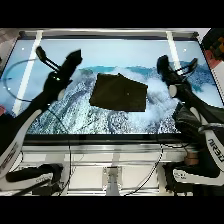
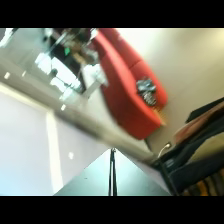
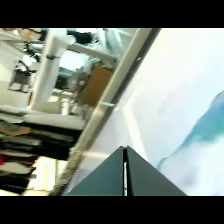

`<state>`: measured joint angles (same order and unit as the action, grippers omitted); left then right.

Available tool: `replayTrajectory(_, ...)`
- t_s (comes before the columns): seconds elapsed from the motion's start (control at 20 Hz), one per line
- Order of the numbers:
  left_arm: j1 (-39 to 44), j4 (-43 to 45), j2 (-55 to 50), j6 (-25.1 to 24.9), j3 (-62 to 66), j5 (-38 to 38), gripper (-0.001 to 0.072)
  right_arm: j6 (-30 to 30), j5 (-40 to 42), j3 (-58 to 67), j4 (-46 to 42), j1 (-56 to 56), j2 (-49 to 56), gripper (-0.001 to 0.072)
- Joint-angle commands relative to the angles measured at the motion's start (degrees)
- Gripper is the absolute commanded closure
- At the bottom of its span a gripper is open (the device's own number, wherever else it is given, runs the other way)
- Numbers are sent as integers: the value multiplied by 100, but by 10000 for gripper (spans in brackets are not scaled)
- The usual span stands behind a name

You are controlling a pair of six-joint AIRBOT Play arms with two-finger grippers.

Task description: Fold the clothes and pants, and hang the long-sleeved shirts on hangers.

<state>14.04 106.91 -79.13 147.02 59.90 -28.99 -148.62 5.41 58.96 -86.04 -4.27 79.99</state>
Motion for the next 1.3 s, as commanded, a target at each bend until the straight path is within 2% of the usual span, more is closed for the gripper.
replayTrajectory(0.0,-28,942,1123,2,9,-28,688,1488,-2044,50,2,570,-577,677)
replayTrajectory(0.05,-15,1078,1471,2,9,-13,678,2347,-2761,50,146,721,-695,678)
replayTrajectory(0.1,-9,1237,1827,2,9,4,605,3593,-3451,50,706,887,-726,678)
replayTrajectory(0.2,-9,1327,2422,2,9,286,319,6509,-4835,50,2990,1287,-549,678)
replayTrajectory(0.25,4,1331,2680,2,7,590,268,7737,-5578,50,4240,1497,-358,678)
replayTrajectory(0.3,26,1331,2889,0,7,903,268,8658,-6419,50,5392,1733,-85,678)
replayTrajectory(0.35,66,1331,3075,0,7,1209,268,9003,-7119,50,6122,1926,208,675)
replayTrajectory(0.4,105,1331,3213,-2,4,1440,268,9084,-7635,50,6546,2083,525,599)
replayTrajectory(0.45,149,1331,3329,-2,4,1624,268,9082,-7838,50,6616,2157,772,304)
replayTrajectory(0.5,188,1331,3427,-4,4,1768,268,9075,-7722,50,6561,2155,966,72)
replayTrajectory(0.55,208,1333,3493,-4,2,1836,267,9044,-7630,50,6537,2131,1093,24)
replayTrajectory(0.6,221,1333,3528,-4,2,1836,245,9042,-7611,50,6474,2059,1178,24)
replayTrajectory(0.65,229,1331,3539,-4,2,1838,161,8990,-7608,50,6406,1969,1222,22)
replayTrajectory(0.7,229,1331,3534,-2,2,1838,151,8889,-7563,50,6319,1862,1235,16)
replayTrajectory(0.95,330,1331,3521,-2,2,1840,151,8380,-7274,74,5893,1738,1419,8)
replayTrajectory(1.25,350,1331,3521,-4,2,1838,150,8122,-7329,431,5687,1720,1827,8)
